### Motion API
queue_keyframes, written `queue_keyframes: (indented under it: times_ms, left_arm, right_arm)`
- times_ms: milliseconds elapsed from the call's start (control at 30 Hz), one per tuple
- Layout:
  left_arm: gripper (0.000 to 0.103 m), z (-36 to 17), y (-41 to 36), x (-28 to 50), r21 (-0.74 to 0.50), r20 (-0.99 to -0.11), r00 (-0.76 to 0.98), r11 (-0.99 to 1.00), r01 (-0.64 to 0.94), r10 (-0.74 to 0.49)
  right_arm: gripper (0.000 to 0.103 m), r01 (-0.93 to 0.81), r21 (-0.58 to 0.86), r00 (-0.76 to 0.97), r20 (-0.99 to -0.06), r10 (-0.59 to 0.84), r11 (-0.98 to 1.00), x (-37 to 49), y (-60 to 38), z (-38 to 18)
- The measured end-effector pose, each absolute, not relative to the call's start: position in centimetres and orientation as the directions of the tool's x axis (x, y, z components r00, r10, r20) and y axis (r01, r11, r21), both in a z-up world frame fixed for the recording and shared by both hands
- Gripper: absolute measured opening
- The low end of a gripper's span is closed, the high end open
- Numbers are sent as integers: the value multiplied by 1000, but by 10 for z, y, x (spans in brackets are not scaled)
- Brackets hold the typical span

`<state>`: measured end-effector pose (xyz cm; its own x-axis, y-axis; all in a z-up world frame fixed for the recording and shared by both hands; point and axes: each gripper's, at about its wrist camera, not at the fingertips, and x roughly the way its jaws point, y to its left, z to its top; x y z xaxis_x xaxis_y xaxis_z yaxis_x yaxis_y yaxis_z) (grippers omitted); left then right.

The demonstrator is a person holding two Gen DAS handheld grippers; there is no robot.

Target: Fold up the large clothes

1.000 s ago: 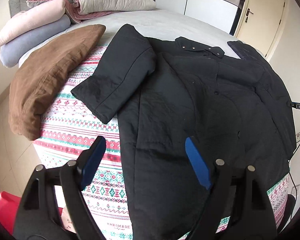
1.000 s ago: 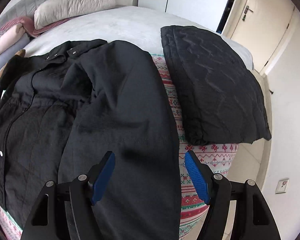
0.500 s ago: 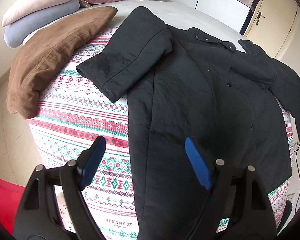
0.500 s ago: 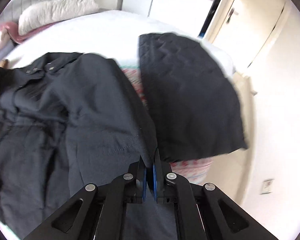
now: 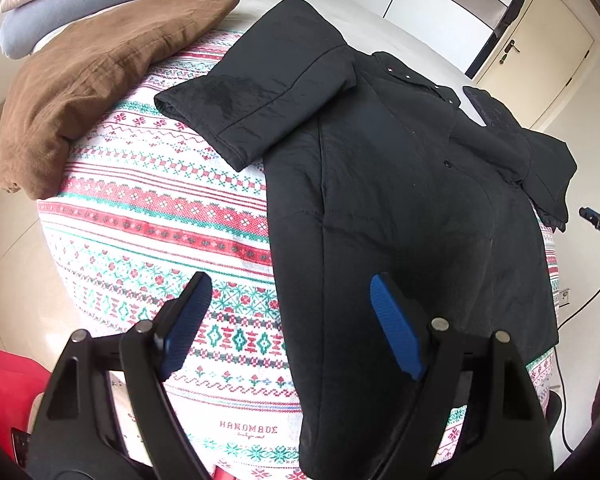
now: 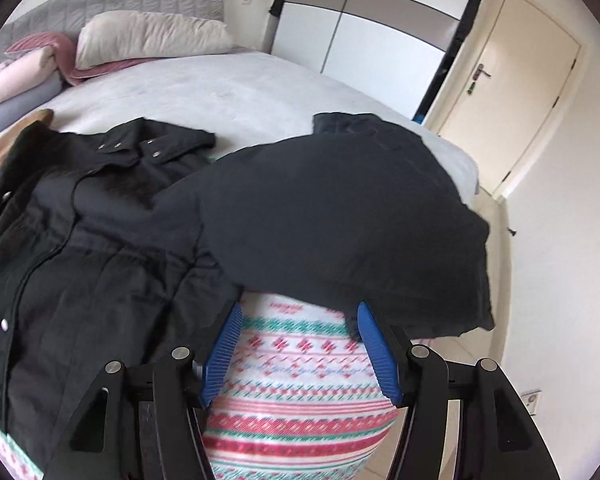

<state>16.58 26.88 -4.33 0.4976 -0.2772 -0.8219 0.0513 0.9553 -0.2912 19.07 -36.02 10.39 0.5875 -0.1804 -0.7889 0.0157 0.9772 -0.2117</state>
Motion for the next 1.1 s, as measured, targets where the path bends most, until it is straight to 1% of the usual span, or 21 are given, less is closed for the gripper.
queue_keyframes:
  times_ms: [33,133,233,333,433,500,533,567,600,633,667,767,833,933,1000,1033,1067,1100]
  left_arm:
    - [82,-45,270,162,-318,-815,490,946,66,-308]
    - [82,-54,271,153,-410,-792,453,906,105,-410]
    - [81,-69,270,145,-499,-764,410,859,115,-498]
    - [81,-81,269,136,-599,-713,384,794,103,-587]
    - [81,-89,264,129,-630,-699,372,772,85,-611]
    - [81,-87,260,122,-620,-704,380,780,84,-600]
    - [81,-85,258,118,-611,-707,389,787,86,-591]
    - [81,-82,257,115,-599,-712,397,796,87,-579]
    - [81,-80,256,111,-584,-719,406,807,87,-564]
    - [81,-77,257,107,-566,-727,415,819,88,-547]
    - [81,-74,257,102,-544,-737,422,834,93,-528]
    - [81,-67,262,85,-477,-754,448,869,129,-480]
    - [81,-66,262,73,-425,-768,456,890,164,-450]
    - [81,-71,260,55,-341,-791,464,917,208,-399]
    - [80,-78,258,49,-270,-811,480,941,202,-336]
    - [77,-82,257,49,-239,-816,494,953,187,-301]
    - [65,-86,256,52,-221,-819,504,961,167,-276]
    - [51,-90,255,57,-218,-821,507,965,144,-262]
  right_arm:
    - [61,-3,-175,581,-802,-140,985,179,-355,98]
    - [63,-42,8,547,-837,30,999,147,-355,73]
    - [64,-49,177,503,-846,177,983,114,-345,40]
    - [64,-43,259,423,-870,253,965,91,-331,-2]
    - [64,-17,322,355,-883,307,947,76,-316,-36]
    - [63,-17,374,368,-860,354,927,68,-304,-45]
    - [59,-33,390,361,-854,375,920,66,-295,-45]
    - [39,-49,387,357,-854,378,921,65,-285,-44]
    - [29,-59,374,361,-857,369,926,65,-279,-41]
    - [16,-60,377,371,-851,371,924,65,-276,-37]
    - [12,-59,385,392,-840,376,921,65,-273,-28]
    - [10,-84,456,483,-759,436,886,60,-274,11]
    - [10,-114,472,536,-712,454,874,62,-271,42]
    - [10,-147,461,583,-675,453,875,69,-263,84]
    - [10,-153,455,600,-663,448,877,74,-259,101]
    - [10,-153,450,608,-660,442,880,77,-258,107]
    - [10,-152,445,613,-658,437,883,80,-256,111]
    - [10,-149,443,620,-655,433,884,82,-255,113]
